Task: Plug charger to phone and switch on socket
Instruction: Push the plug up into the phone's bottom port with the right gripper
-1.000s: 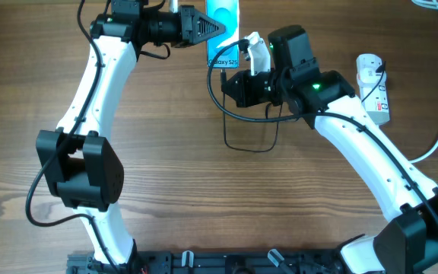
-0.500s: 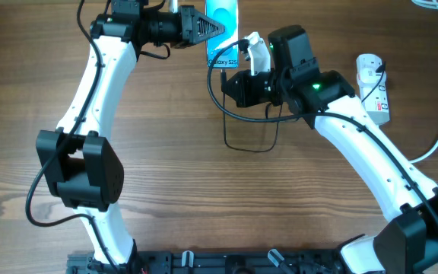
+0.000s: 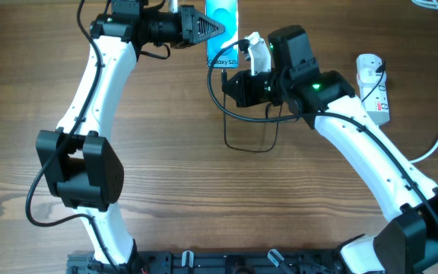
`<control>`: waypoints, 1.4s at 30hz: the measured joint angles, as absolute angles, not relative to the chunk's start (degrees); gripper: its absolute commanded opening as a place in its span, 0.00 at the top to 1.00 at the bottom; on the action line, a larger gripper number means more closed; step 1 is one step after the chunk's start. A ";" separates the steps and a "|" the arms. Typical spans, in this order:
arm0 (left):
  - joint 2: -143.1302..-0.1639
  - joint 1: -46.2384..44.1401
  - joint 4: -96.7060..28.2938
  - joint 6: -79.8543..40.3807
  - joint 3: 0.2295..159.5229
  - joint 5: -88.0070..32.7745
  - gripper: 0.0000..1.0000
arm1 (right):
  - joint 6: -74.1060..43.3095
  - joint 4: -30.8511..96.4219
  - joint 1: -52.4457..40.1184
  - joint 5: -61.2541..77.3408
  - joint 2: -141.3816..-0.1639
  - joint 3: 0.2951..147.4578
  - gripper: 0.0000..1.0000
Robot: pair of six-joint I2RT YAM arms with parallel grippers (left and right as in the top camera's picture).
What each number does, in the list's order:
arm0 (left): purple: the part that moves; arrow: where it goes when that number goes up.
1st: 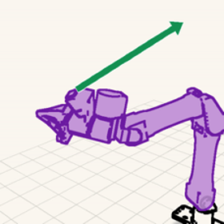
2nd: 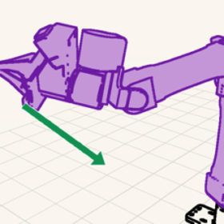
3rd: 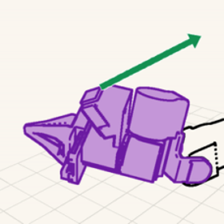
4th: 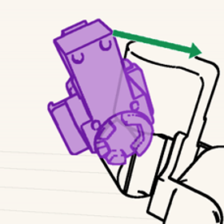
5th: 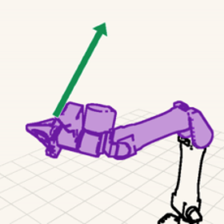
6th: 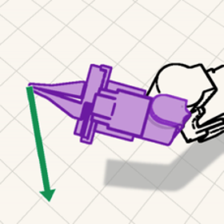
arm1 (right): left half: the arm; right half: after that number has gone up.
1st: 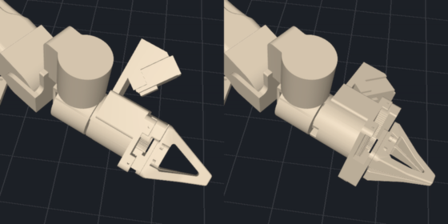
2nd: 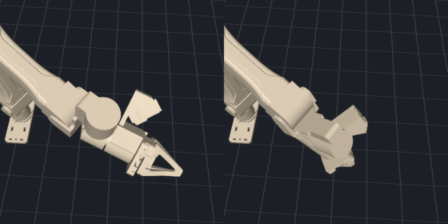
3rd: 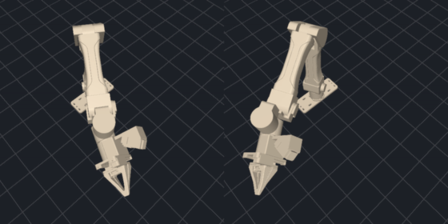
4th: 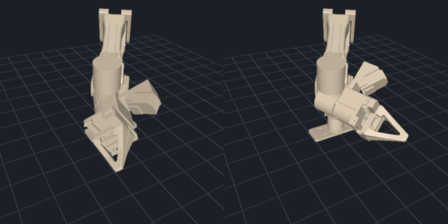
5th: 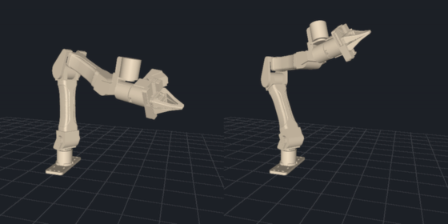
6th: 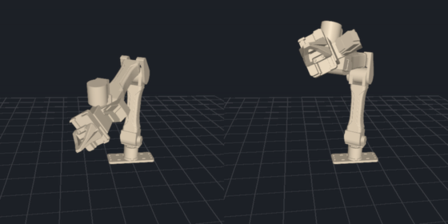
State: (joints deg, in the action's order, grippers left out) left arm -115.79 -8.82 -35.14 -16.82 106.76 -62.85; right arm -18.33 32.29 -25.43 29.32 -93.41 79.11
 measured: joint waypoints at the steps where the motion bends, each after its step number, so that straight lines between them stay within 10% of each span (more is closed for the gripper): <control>1: -115.79 -8.82 -35.14 -16.84 106.76 -62.85 0.96 | -18.59 32.29 -25.43 28.84 -93.41 79.11 0.96; 42: -115.79 -8.82 -35.77 -16.60 106.76 -62.85 0.96 | -19.25 31.24 -27.07 26.92 -93.41 79.11 0.96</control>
